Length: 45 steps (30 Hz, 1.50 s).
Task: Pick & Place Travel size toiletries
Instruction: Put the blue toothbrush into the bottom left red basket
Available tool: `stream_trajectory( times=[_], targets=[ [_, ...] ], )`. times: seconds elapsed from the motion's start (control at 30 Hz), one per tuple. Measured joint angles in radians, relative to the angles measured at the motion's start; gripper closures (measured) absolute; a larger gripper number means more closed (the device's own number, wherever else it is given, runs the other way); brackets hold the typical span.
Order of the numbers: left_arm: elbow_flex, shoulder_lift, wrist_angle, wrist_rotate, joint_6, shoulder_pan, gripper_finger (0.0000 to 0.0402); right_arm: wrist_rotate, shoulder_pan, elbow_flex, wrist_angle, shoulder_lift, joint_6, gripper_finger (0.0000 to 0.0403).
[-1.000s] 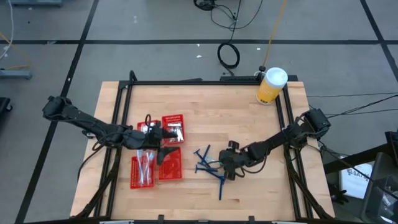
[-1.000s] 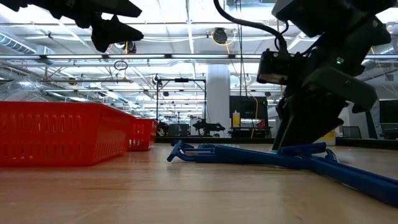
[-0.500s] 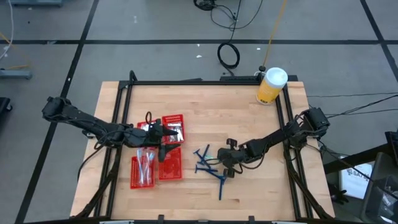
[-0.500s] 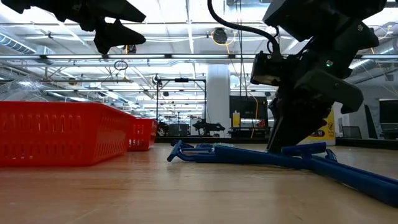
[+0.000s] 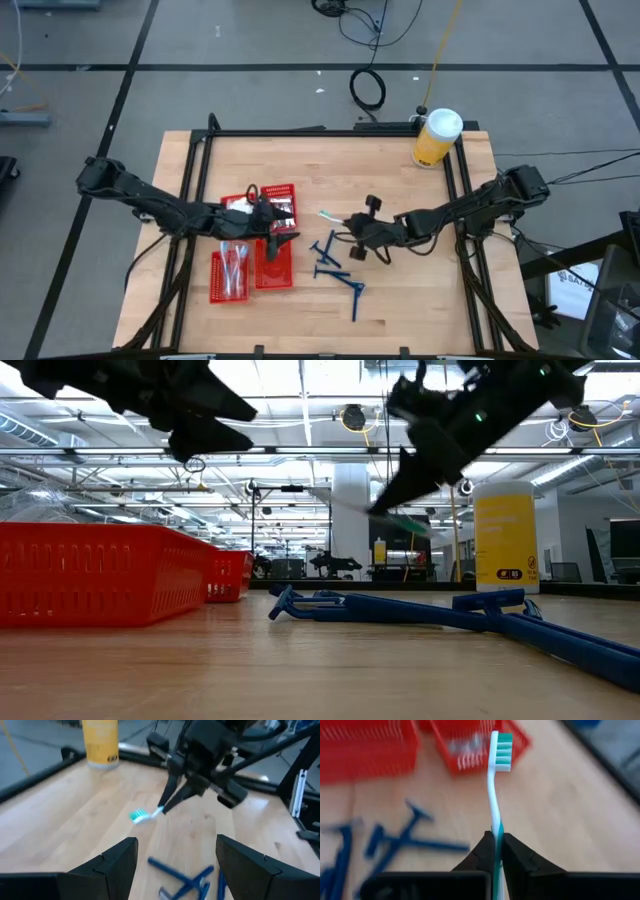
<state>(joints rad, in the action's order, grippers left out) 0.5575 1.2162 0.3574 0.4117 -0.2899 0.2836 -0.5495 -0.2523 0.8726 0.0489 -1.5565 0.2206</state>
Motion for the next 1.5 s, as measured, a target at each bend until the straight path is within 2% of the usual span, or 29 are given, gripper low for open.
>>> stream_trajectory(
  times=[0.27,0.4,0.57,0.67,0.93,1.1,1.17,1.27,1.5],
  targets=[
    [0.000,0.132,0.277,-0.028,0.151,0.000,0.0137,0.003,-0.002,0.000,0.342,-0.001,-0.204,0.0397],
    [0.001,0.152,0.336,-0.019,0.190,-0.001,0.0137,0.004,-0.002,0.000,0.487,-0.001,-0.280,0.0397],
    [0.001,0.171,0.451,-0.018,0.229,-0.011,0.0137,0.126,0.004,0.000,0.628,-0.001,-0.319,0.0397],
    [0.001,0.174,0.523,-0.032,0.259,-0.015,0.0137,0.191,0.016,0.002,0.646,0.000,-0.312,0.0397],
    [0.010,0.173,0.591,-0.133,0.268,-0.049,0.0137,0.189,0.016,0.002,0.645,-0.001,-0.312,0.0398],
    [0.010,0.173,0.590,-0.143,0.262,-0.066,0.0140,0.188,0.016,0.002,0.646,-0.001,-0.313,0.0398],
    [0.010,0.173,0.590,-0.143,0.263,-0.073,0.0152,0.189,0.016,0.002,0.647,-0.001,-0.313,0.0398],
    [0.010,0.173,0.590,-0.146,0.262,-0.084,0.0192,0.189,0.016,0.002,0.646,-0.001,-0.314,0.0397],
    [0.010,0.173,0.587,-0.162,0.259,-0.096,0.0337,0.181,0.018,0.002,0.641,0.000,-0.312,0.0395]
  ],
)
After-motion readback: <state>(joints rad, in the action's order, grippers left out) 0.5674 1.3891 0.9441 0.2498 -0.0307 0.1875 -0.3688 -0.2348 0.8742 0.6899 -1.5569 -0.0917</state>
